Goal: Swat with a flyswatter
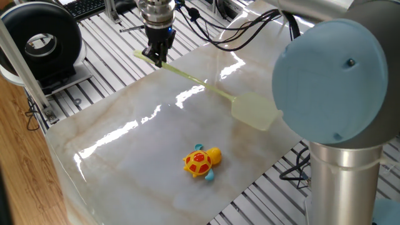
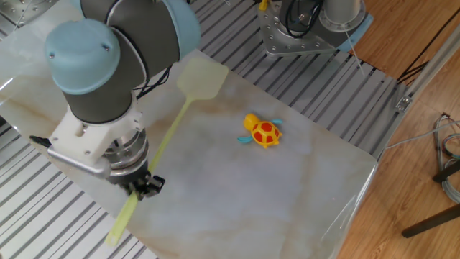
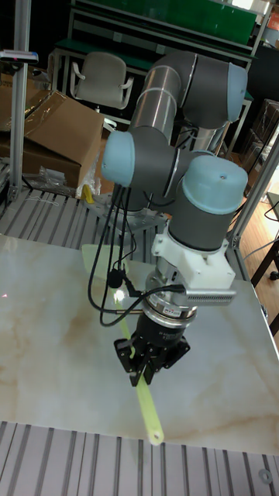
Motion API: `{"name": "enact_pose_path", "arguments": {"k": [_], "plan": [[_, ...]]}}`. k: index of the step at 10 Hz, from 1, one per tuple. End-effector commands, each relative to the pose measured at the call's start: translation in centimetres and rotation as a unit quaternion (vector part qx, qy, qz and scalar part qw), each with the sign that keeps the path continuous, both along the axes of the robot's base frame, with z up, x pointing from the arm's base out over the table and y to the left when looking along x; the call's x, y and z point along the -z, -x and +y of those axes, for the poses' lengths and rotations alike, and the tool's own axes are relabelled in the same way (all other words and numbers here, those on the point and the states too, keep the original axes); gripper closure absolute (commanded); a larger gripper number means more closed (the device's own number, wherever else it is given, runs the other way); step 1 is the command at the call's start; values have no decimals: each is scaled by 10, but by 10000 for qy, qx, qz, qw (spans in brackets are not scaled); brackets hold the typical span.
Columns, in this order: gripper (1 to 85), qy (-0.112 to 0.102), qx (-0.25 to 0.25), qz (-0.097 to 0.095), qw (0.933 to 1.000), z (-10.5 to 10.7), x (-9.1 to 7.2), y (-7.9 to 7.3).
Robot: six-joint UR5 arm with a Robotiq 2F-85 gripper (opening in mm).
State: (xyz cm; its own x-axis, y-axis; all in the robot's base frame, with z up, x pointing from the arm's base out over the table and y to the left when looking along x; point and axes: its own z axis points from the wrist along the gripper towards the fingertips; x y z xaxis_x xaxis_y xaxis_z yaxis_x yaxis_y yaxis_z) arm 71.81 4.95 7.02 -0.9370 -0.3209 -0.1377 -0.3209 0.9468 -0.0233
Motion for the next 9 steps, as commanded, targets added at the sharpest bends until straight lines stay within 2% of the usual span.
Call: {"name": "enact_pose_path", "arguments": {"k": [1,3,5,6,7,8,9], "plan": [[843,-257,-386,-608,9971,6,29,-33],[843,-336,-401,-743,9959,14,28,-45],[843,-305,-366,-639,9968,13,25,-39],[843,-249,-386,-477,9978,8,25,-27],[843,-281,-363,-208,9987,5,24,-7],[843,-117,-361,67,9993,-7,18,16],[843,-69,-375,61,9993,-12,15,24]]}}
